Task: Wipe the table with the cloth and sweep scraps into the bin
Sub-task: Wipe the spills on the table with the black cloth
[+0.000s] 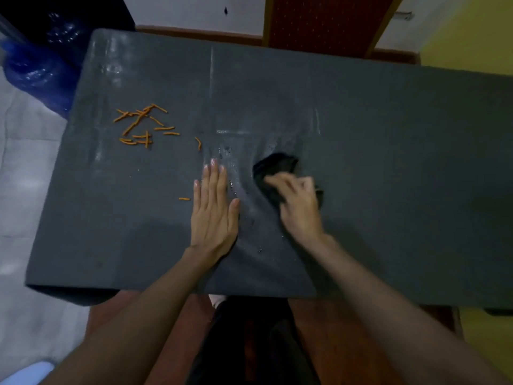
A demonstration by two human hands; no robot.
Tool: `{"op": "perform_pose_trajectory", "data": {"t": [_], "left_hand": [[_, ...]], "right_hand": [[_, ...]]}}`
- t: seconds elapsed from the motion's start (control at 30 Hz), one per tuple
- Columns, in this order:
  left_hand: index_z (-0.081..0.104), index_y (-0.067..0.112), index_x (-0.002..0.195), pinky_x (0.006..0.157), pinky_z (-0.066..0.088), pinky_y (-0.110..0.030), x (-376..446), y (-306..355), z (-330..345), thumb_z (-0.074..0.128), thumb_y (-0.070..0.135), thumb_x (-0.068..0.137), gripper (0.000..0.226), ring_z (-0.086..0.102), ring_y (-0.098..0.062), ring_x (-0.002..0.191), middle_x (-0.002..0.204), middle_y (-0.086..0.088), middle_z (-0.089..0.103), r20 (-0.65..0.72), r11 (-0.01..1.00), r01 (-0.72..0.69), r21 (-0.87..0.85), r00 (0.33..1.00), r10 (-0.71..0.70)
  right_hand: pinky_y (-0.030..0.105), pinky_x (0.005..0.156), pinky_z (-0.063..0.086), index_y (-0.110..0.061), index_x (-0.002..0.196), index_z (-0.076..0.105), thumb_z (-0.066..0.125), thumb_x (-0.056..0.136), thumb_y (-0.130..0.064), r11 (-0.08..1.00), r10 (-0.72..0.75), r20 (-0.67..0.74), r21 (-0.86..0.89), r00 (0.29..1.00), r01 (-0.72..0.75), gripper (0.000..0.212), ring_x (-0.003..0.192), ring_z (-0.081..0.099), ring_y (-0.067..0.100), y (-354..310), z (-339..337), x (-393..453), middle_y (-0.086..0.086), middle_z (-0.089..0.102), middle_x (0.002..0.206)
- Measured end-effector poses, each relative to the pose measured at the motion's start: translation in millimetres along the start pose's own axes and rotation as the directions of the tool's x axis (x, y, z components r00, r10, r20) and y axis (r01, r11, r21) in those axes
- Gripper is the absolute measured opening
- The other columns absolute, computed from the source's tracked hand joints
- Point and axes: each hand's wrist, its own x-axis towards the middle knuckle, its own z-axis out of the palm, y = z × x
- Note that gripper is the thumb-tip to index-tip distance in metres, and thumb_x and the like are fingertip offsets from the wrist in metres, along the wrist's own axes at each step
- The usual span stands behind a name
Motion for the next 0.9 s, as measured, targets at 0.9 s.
{"op": "perform_pose_trajectory", "data": {"t": [0.9], "left_hand": [[0.015,0.007,0.158,0.124,-0.004,-0.047,-16.5,-124.4,-47.3,0.012,0.045,0.103,0.067,-0.004,-0.019,0.154,0.167,-0.008,0.002,-0.054,0.962,0.205,0.18,0.979,-0.199]], "right_hand": [[0.033,0.093,0.035,-0.012,0.125,0.056,0.041,0.063,0.016,0.992,-0.122,0.156,0.006,0.98,0.123,0.069,0.111,0.051,0.035,-51.0,28.0,73.8,0.003,0.054,0.131]]}}
